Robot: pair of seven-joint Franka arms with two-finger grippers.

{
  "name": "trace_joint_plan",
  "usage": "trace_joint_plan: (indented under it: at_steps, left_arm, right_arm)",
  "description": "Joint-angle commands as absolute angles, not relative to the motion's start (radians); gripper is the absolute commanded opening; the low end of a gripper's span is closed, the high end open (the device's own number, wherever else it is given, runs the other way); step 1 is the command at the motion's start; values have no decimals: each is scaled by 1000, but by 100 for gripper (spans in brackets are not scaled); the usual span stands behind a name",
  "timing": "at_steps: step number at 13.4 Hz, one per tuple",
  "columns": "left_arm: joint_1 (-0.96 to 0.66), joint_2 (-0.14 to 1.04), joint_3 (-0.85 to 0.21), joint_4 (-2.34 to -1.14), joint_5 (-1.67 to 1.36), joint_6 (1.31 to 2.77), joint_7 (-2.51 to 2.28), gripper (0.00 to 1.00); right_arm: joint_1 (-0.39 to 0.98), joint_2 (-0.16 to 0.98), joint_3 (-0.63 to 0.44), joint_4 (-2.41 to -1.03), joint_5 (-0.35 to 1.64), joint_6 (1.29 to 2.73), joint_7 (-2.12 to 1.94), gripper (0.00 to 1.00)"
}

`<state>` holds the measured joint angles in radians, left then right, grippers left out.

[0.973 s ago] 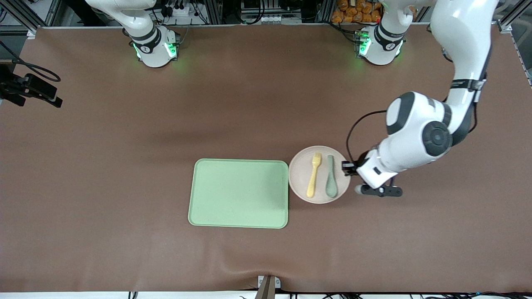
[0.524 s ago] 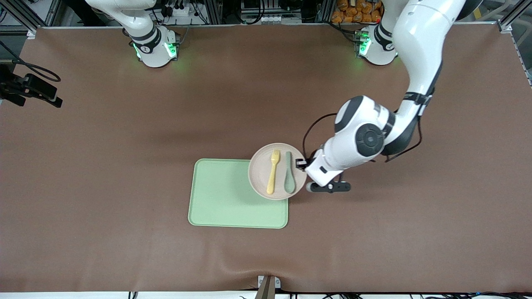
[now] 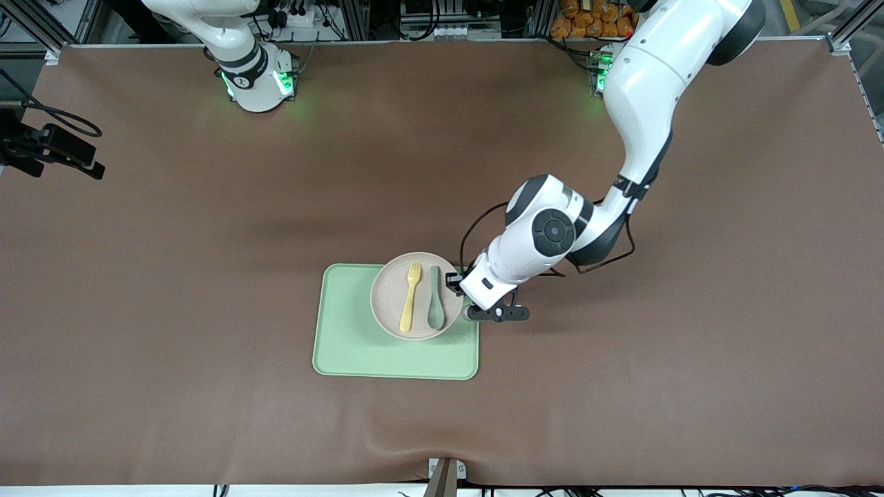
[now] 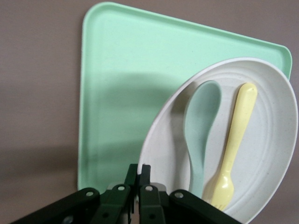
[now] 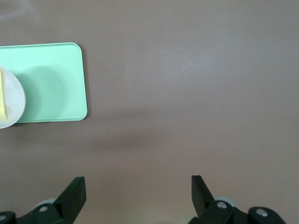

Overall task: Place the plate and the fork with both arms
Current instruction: 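Lift the plate with the left gripper and carry it onto the green tray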

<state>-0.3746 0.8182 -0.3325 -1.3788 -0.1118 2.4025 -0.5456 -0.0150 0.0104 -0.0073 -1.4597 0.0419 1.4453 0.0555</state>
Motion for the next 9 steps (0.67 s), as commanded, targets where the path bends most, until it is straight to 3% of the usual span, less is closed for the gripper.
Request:
trace_joint_plan:
  at_steps: [1, 9]
  left_arm:
    - [-403, 862, -318, -1333, -126, 2425, -555, 0]
    - [-405, 931, -307, -1325, -123, 2473, -505, 0]
  right_arm:
    - [-9, 14, -14, -1451, 52, 1445, 61, 100]
    - [-12, 78, -14, -1443, 54, 1497, 48, 100]
